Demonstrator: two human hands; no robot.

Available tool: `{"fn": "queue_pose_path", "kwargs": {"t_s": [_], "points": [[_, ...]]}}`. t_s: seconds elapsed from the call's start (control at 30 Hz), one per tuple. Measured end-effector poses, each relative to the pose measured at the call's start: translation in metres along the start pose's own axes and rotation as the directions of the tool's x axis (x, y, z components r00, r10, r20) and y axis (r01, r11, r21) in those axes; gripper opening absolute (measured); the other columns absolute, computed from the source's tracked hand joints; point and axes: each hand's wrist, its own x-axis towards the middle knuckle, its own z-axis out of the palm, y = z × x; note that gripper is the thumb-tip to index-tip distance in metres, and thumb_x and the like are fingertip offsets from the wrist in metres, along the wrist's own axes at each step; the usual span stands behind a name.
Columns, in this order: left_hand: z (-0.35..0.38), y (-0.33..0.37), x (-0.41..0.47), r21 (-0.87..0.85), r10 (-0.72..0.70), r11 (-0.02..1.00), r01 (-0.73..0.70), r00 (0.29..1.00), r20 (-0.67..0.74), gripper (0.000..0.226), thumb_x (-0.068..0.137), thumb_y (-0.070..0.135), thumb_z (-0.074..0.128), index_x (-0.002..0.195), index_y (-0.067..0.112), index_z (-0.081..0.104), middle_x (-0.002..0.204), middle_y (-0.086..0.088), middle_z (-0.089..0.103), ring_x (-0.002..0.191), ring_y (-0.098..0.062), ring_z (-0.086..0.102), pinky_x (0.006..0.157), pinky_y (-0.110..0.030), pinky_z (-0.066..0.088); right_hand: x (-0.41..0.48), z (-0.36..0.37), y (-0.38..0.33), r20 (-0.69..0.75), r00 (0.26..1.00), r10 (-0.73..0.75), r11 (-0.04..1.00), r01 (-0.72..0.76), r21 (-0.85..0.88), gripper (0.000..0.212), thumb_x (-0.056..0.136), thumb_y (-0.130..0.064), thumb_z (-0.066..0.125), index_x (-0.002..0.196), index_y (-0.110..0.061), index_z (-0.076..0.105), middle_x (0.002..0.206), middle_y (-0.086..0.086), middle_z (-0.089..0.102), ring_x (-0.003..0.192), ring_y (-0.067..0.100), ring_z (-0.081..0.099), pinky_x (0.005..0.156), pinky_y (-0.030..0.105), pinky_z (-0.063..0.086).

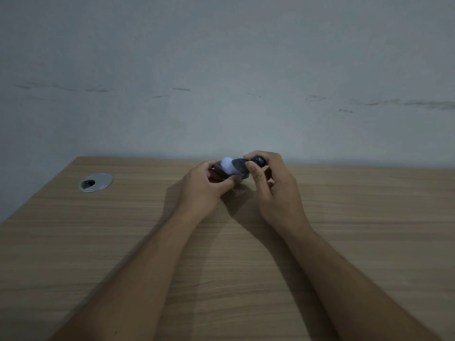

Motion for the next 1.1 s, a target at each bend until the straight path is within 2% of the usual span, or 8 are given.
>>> {"fn": "queue_pose_path", "kwargs": {"t_s": [0.13,0.33,0.43,0.53,0.63,0.8,0.97,1.1], "points": [[0.000,0.001,0.000,-0.001,-0.003,1.000,0.003,1.000,0.015,0.063,0.064,0.059,0.089,0.115,0.024,0.081,0.098,0.007,0.087,0.092,-0.014,0.083,0.087,-0.051,0.068,0.001,0.003,-0.002,0.005,0.999,-0.049,0.998,0.049,-0.024,0.014,0.112,-0.020,0.064,0.124,-0.019,0.072,0.117,-0.006,0.070,0.093,0.004,0.065,0.081,0.013,0.045],[0.000,-0.001,-0.001,-0.023,0.030,0.999,-0.029,0.999,0.021,0.055,0.077,0.041,0.094,0.127,0.028,0.076,0.109,0.011,0.085,0.102,-0.007,0.081,0.099,-0.044,0.065,0.005,-0.005,0.016,-0.116,0.988,0.100,0.991,-0.109,-0.079,0.016,0.112,-0.026,0.062,0.124,-0.024,0.072,0.119,-0.009,0.072,0.098,0.007,0.067,0.084,0.025,0.052],[0.000,0.000,-0.003,0.021,0.096,0.995,-0.096,0.995,0.035,0.057,0.079,0.027,0.093,0.132,0.029,0.072,0.114,0.011,0.083,0.105,-0.008,0.080,0.100,-0.044,0.064,0.003,-0.001,0.007,-0.049,0.996,0.077,0.997,-0.078,-0.017,0.018,0.114,-0.029,0.059,0.125,-0.023,0.072,0.116,-0.010,0.075,0.092,0.004,0.068,0.081,0.021,0.050],[-0.002,0.002,-0.005,0.081,0.170,0.981,-0.174,0.984,0.054,0.063,0.082,0.006,0.089,0.139,0.028,0.071,0.120,0.010,0.081,0.107,-0.008,0.078,0.100,-0.039,0.064,0.000,0.006,-0.003,-0.013,0.999,0.032,0.999,-0.032,0.007,0.022,0.115,-0.032,0.057,0.122,-0.018,0.072,0.109,-0.006,0.077,0.098,0.009,0.073,0.084,0.027,0.057],[0.000,0.002,-0.005,0.105,0.227,0.967,-0.231,0.973,0.045,0.069,0.081,-0.001,0.086,0.140,0.032,0.072,0.119,0.007,0.081,0.103,-0.011,0.079,0.097,-0.040,0.066,0.002,0.007,-0.004,-0.107,0.994,0.010,0.998,-0.017,-0.064,0.019,0.114,-0.030,0.060,0.117,-0.015,0.071,0.104,-0.004,0.075,0.093,0.012,0.071,0.082,0.024,0.055],[0.004,0.000,-0.005,0.233,0.343,0.905,-0.356,0.934,0.096,0.070,0.083,0.013,0.092,0.144,0.038,0.069,0.122,0.009,0.081,0.101,-0.012,0.078,0.096,-0.039,0.064,0.010,-0.006,0.008,-0.276,0.954,0.115,0.983,-0.149,-0.103,0.019,0.113,-0.028,0.062,0.117,-0.013,0.072,0.099,0.000,0.074,0.083,0.013,0.065,0.076,0.022,0.050],[0.005,-0.002,-0.002,0.375,0.396,0.827,-0.418,0.908,0.139,0.080,0.084,0.009,0.089,0.154,0.036,0.062,0.131,0.005,0.079,0.111,-0.017,0.075,0.100,-0.036,0.060,0.007,-0.007,0.002,-0.165,0.981,0.102,0.993,-0.111,-0.046,0.023,0.115,-0.034,0.058,0.111,-0.016,0.073,0.097,-0.005,0.077,0.090,0.009,0.072,0.078,0.017,0.053],[0.004,-0.003,-0.002,0.382,0.418,0.814,-0.437,0.898,0.136,0.077,0.084,0.011,0.090,0.153,0.033,0.064,0.127,0.003,0.079,0.108,-0.017,0.075,0.098,-0.039,0.061,0.010,-0.008,0.007,-0.193,0.975,0.106,0.988,-0.124,-0.087,0.023,0.114,-0.033,0.059,0.108,-0.016,0.072,0.091,-0.005,0.075,0.079,0.004,0.067,0.072,0.011,0.047]]}}
